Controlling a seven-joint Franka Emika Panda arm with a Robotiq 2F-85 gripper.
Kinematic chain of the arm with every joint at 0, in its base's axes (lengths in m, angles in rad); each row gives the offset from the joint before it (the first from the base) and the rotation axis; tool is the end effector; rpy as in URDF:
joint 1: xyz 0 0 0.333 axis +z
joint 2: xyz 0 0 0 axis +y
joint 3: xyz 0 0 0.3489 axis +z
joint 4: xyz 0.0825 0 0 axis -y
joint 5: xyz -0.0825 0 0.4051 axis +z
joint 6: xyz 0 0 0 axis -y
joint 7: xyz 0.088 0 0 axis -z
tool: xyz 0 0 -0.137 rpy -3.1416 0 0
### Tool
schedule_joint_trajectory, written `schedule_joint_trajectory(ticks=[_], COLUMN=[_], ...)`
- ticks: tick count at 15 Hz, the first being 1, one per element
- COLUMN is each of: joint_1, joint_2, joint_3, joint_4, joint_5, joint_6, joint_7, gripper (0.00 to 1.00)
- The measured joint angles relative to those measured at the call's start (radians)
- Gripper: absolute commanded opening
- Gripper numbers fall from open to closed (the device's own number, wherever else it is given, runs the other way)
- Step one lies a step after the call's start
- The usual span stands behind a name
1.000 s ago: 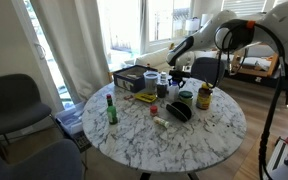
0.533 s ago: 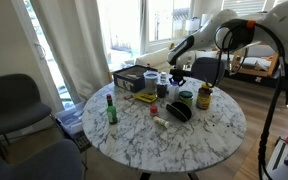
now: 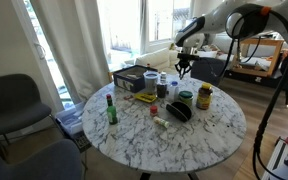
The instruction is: Move one block closer to the green bottle
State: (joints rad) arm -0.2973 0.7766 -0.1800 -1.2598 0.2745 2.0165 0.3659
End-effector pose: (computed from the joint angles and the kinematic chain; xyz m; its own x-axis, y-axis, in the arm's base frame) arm 0.7259 -0.3109 0.2839 0.6132 -0.7881 -0.0537 -0.7881 -0.6059 -0.1084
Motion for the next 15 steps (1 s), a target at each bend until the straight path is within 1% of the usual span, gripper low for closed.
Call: schedule_joint_trajectory(ticks=[3, 4, 6, 9, 10, 13, 15], joint_1=[-0.018, -0.02, -0.022, -0.024, -0.025, -0.023, -0.009], joint_2=[-0.099, -0.134, -0.198, -0.231, -0.23, -0.233, -0.264], joint_3=[0.041, 0.053, 0.07, 0.078, 0.078, 0.082, 0.119], joint_4=[-0.011, -0.019, -0.037, -0.064, -0.07, -0.076, -0.088], joint_5=[0.043, 0.058, 0.072, 0.074, 0.074, 0.079, 0.106], joint_6=[-0.057, -0.063, -0.091, -0.096, -0.096, -0.092, -0.054], joint_7=[-0.125, -0.165, -0.227, -0.251, -0.255, -0.268, -0.31], gripper=[0.04, 0.18, 0.18, 0.18, 0.04, 0.04, 0.04])
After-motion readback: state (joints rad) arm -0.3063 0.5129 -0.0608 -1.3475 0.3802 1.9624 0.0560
